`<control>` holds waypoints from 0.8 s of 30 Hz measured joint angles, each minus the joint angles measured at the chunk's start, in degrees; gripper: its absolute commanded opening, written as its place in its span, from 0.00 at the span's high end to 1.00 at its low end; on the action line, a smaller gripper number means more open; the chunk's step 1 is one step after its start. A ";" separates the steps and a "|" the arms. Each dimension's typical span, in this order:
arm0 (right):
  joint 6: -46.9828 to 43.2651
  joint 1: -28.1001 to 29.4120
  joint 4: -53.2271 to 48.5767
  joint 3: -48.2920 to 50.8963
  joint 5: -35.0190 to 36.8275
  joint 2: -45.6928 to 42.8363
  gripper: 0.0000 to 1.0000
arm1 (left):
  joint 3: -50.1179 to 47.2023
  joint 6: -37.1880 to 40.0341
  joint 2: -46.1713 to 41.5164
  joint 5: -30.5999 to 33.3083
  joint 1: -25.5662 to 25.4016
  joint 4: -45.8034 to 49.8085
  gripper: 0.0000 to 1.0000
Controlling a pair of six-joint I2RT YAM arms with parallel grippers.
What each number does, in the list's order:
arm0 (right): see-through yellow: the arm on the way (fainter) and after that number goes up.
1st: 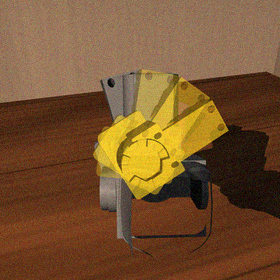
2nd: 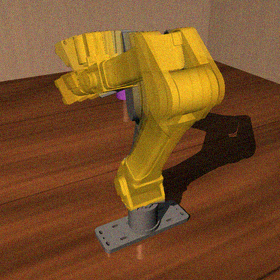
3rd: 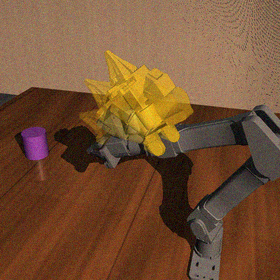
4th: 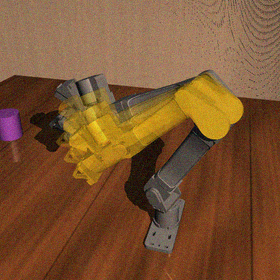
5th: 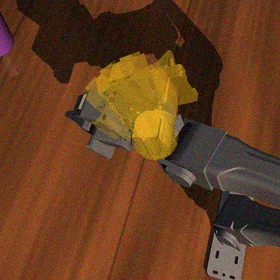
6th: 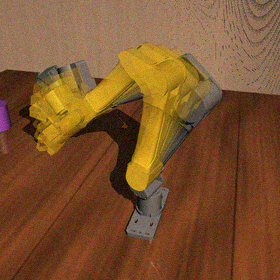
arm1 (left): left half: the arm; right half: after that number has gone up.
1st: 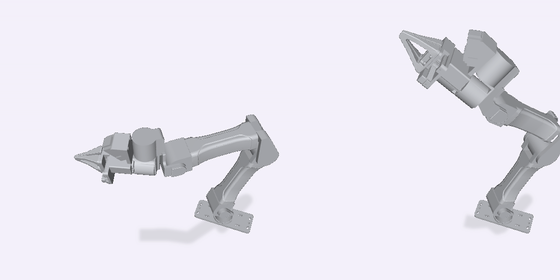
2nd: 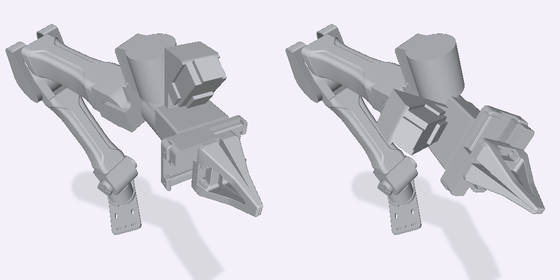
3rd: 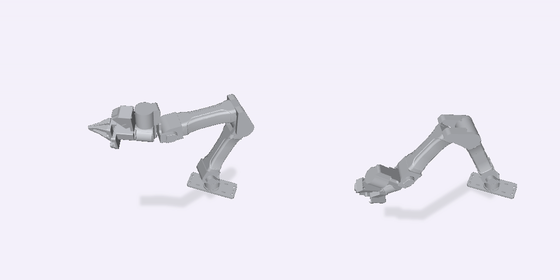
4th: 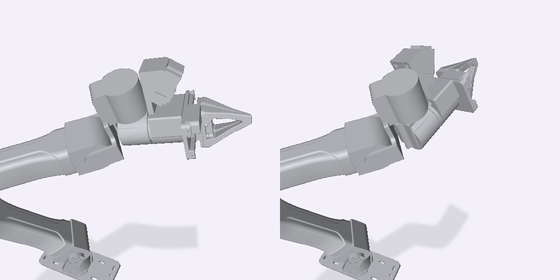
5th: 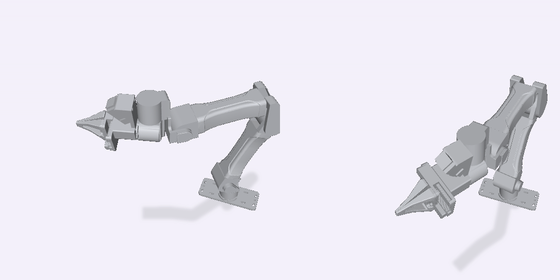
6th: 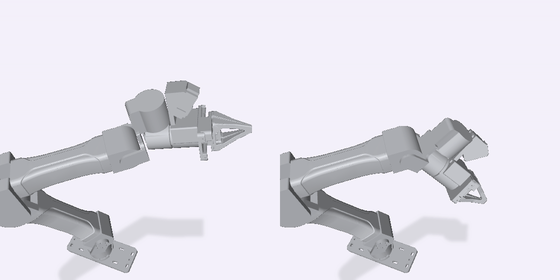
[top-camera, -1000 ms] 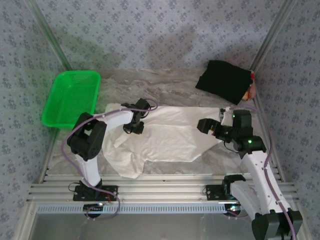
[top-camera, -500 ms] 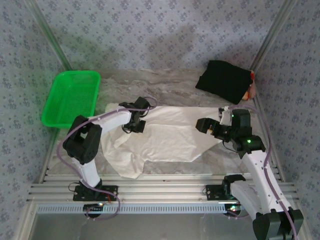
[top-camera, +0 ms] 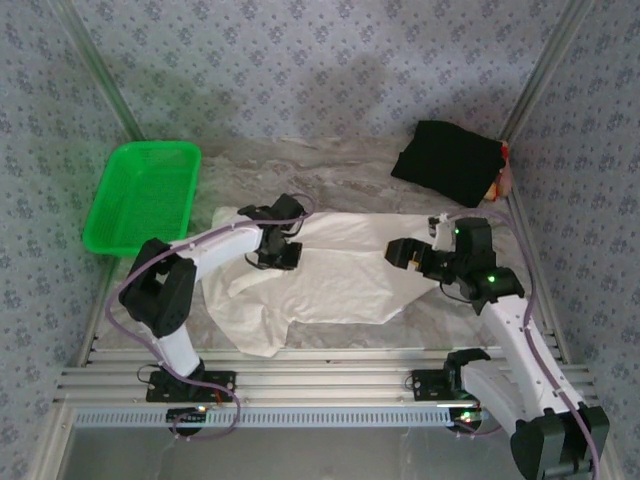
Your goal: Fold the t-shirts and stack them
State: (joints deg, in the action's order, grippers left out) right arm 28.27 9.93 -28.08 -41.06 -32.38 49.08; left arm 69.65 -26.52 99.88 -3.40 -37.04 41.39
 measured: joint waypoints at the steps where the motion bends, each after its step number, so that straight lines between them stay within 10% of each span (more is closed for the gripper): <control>1: -0.02 0.50 0.02 0.00 0.00 0.15 0.00 | 0.00 -0.31 0.28 -0.63 -0.11 0.02 0.97; 5: -0.24 2.03 -0.02 0.00 0.02 0.63 0.00 | 0.00 -1.14 1.49 -2.67 -0.22 0.00 0.96; 13: -0.46 4.46 0.00 0.00 1.03 2.05 0.00 | 0.00 -2.43 2.43 -3.41 -0.07 0.72 0.43; 24: -0.39 9.84 -0.87 -0.81 7.85 9.01 0.00 | -1.99 -6.36 -14.62 -2.36 17.40 0.94 0.36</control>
State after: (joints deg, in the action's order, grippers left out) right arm 27.88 19.77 -28.95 -41.87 -24.53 58.08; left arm 67.66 -32.88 85.25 -5.76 -19.64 42.33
